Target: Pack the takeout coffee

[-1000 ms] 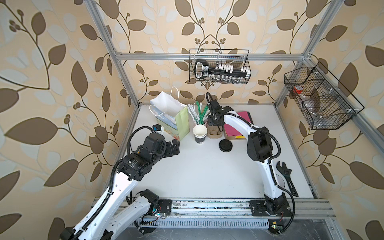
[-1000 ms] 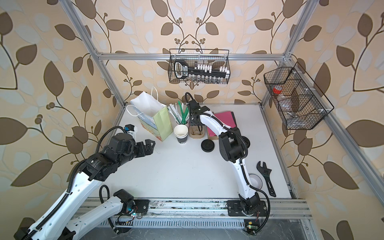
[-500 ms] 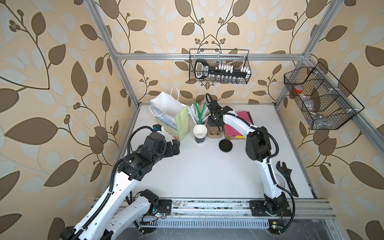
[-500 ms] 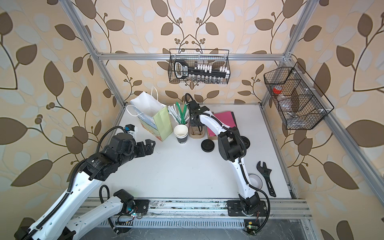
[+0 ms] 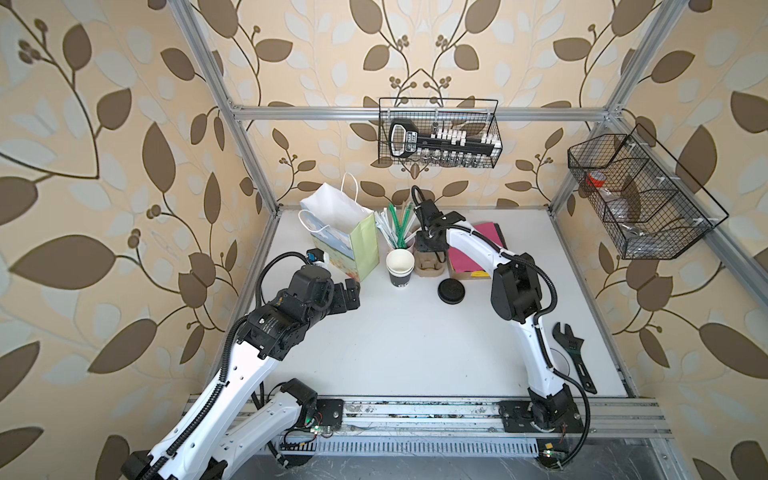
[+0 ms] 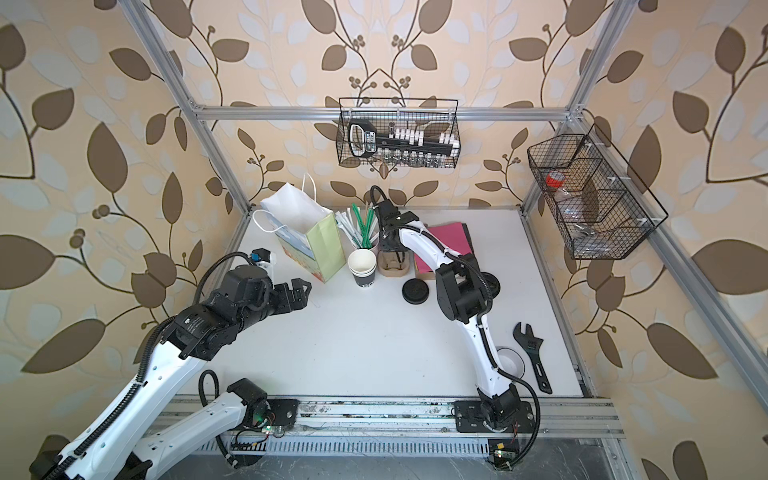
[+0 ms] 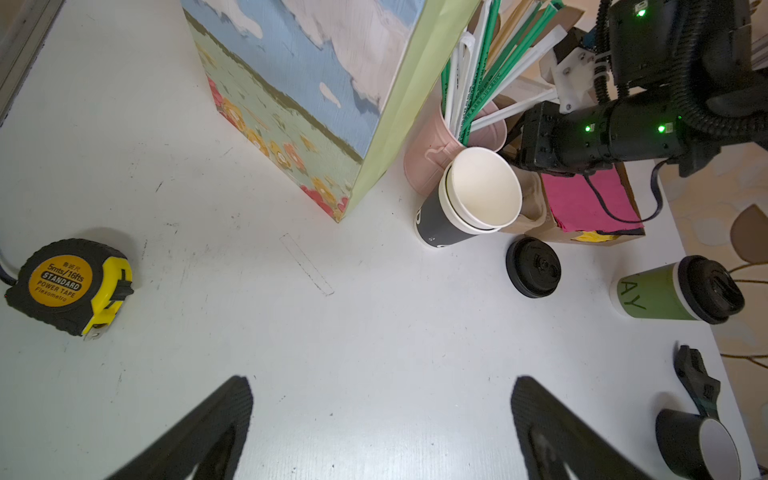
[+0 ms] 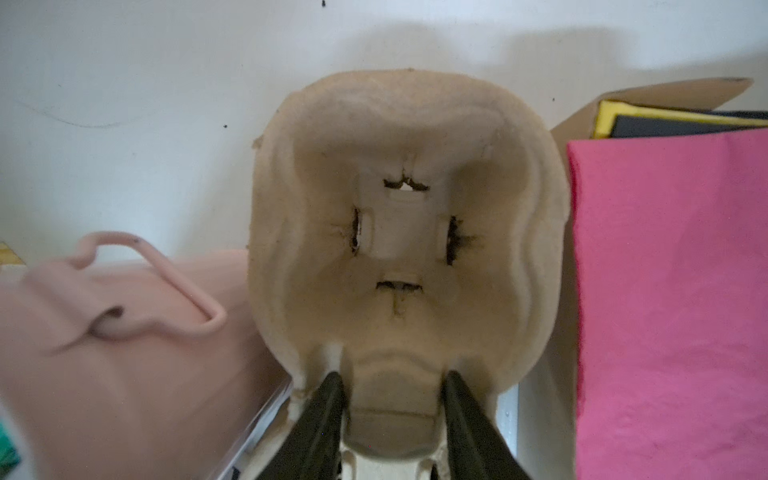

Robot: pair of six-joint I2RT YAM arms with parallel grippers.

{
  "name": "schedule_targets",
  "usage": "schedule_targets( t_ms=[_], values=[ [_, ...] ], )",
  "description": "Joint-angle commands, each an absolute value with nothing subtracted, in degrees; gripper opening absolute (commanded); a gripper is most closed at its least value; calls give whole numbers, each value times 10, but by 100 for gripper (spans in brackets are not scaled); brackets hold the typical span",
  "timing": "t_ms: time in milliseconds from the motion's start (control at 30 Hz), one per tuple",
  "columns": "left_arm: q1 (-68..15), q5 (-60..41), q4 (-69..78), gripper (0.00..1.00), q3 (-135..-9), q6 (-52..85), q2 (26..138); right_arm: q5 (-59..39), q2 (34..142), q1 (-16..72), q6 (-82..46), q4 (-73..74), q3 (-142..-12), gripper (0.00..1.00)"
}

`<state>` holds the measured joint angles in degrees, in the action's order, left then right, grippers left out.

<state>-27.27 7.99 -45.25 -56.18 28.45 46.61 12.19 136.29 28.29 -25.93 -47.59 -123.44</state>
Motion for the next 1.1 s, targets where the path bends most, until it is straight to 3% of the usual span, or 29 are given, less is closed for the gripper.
schedule_targets(
  t_ms=[0,167,1067],
  values=[
    [-268,93,-451,99,-575,279,465,106,1384,282,-264,-499,-1252,40],
    [-268,94,-451,99,-576,277,465,112,1377,281,-270,-502,-1255,35],
    [-265,91,-451,99,-578,276,472,142,1327,285,-279,-519,-1274,35]
  ],
)
